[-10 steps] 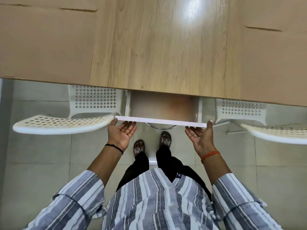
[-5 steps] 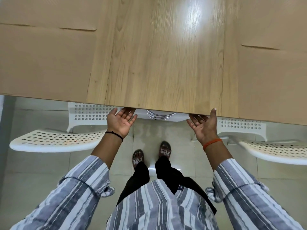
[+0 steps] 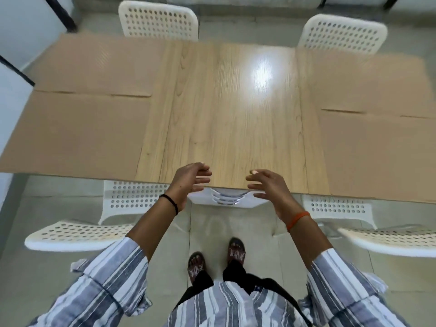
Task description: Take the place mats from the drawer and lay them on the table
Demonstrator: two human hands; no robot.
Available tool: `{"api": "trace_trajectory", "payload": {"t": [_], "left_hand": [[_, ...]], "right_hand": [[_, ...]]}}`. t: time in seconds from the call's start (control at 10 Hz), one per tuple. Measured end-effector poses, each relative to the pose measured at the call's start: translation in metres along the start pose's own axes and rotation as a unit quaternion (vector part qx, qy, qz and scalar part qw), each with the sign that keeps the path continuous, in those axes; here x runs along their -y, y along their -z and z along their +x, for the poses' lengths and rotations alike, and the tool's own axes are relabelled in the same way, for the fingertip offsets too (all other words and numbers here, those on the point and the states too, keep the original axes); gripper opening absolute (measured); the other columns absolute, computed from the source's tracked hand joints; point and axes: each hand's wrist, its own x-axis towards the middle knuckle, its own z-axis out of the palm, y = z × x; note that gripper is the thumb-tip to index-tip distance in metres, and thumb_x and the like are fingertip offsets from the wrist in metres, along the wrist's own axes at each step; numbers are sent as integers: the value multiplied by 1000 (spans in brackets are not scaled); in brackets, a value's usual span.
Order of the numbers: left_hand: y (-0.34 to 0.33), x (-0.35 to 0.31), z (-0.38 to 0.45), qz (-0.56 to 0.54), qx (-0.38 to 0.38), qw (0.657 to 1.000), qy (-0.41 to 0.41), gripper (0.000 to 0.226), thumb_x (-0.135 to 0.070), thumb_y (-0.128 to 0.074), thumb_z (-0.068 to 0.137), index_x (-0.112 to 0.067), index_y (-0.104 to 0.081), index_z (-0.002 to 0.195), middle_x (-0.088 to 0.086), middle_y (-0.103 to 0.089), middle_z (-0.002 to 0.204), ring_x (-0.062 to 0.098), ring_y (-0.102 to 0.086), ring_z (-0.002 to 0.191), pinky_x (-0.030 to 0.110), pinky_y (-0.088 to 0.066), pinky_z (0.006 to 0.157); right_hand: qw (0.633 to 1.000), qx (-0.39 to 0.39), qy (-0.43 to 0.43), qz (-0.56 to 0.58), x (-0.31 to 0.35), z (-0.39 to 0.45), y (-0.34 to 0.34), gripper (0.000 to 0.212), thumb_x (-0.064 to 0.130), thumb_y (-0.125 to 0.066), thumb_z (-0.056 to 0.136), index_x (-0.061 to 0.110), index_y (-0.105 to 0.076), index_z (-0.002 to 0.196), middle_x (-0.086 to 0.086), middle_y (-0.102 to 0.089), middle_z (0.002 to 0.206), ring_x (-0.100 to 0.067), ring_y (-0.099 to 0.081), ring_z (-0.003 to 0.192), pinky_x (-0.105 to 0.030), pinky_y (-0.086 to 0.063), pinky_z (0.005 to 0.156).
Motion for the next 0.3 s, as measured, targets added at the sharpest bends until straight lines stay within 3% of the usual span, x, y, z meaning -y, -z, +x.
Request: {"api": "trace_trajectory", "payload": {"t": [0.1, 0.2, 0.3], "left_hand": [[-1, -43, -8, 83, 33, 992, -83, 32, -36, -50, 97, -13, -68, 110, 2, -72, 106, 20, -68, 102, 38, -50, 90], [4, -94, -17, 164, 64, 971, -163, 33, -41, -51, 95, -16, -68, 111, -2, -71, 108, 16, -66, 101, 33, -50, 88], [8, -142, -33, 224, 37, 938, -263, 32, -41, -53, 95, -16, -68, 109, -3, -71, 107, 14, -67, 98, 32, -50, 86]], "right_hand": [[990, 20, 108, -86, 45, -8, -1, 26, 25, -55, 98, 15, -62, 120, -3, -70, 114, -19, -68, 102, -35, -53, 85], [957, 8, 224, -182, 93, -16, 2, 25, 29, -57, 96, 21, -63, 120, 1, -67, 114, -14, -68, 97, -30, -53, 84], [913, -24, 322, -250, 134, -36, 4, 27, 30, -58, 96, 22, -61, 122, 7, -65, 113, -8, -65, 93, -18, -48, 75]]}}
